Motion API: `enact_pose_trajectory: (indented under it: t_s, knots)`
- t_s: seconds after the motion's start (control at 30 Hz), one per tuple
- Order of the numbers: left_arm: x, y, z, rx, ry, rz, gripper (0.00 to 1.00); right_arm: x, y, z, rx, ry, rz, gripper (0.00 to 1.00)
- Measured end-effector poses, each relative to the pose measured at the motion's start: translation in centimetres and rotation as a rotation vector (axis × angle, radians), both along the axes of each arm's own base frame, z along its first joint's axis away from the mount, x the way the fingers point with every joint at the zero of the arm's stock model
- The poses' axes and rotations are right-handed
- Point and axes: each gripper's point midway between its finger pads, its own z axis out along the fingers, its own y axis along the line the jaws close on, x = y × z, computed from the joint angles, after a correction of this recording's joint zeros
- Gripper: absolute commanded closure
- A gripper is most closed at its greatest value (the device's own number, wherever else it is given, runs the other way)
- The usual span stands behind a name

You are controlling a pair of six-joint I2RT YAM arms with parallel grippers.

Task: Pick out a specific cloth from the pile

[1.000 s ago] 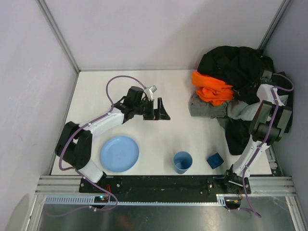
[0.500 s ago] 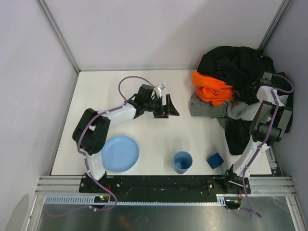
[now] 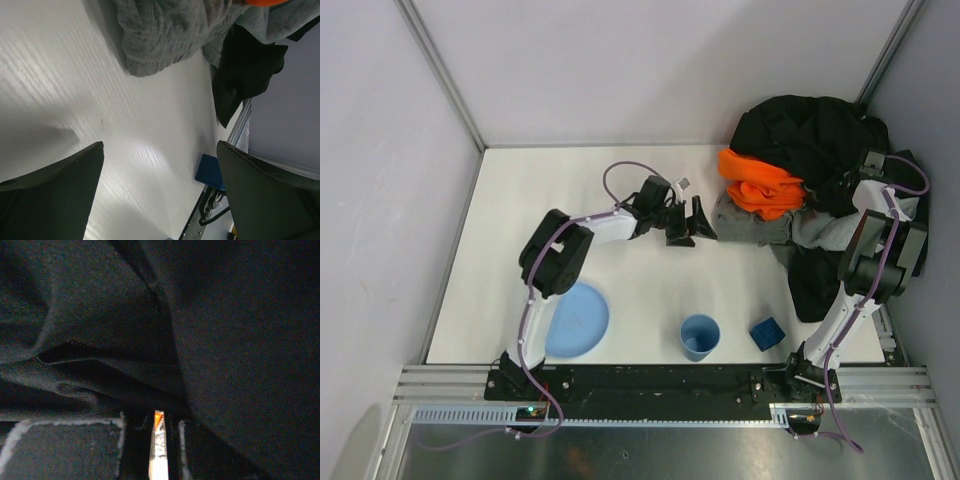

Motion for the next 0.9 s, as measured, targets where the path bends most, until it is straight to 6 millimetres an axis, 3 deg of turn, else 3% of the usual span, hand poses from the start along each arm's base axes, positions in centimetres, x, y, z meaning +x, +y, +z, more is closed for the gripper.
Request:
enact_pose_trajectory:
  t_s: [0.23,0.7,0.9]
  knots:
    - [1.1,-2.0,-1.9,-0.006,0.04,0.003,0.0,0.0,0.0,0.0,-0.002,-0.01,0.001,1.0]
    - [6.1,-6.4,-1.4,-0.072,0.003,0.041,0.05,0.0,0.1,0.0,-0.005,-0.018,0.006,1.0]
    - [6.8,-9.0,-1.7,-0.094,-0.004,0.025,0.13,0.1,0.3,-0.1,-0.018,-0.013,0.006,1.0]
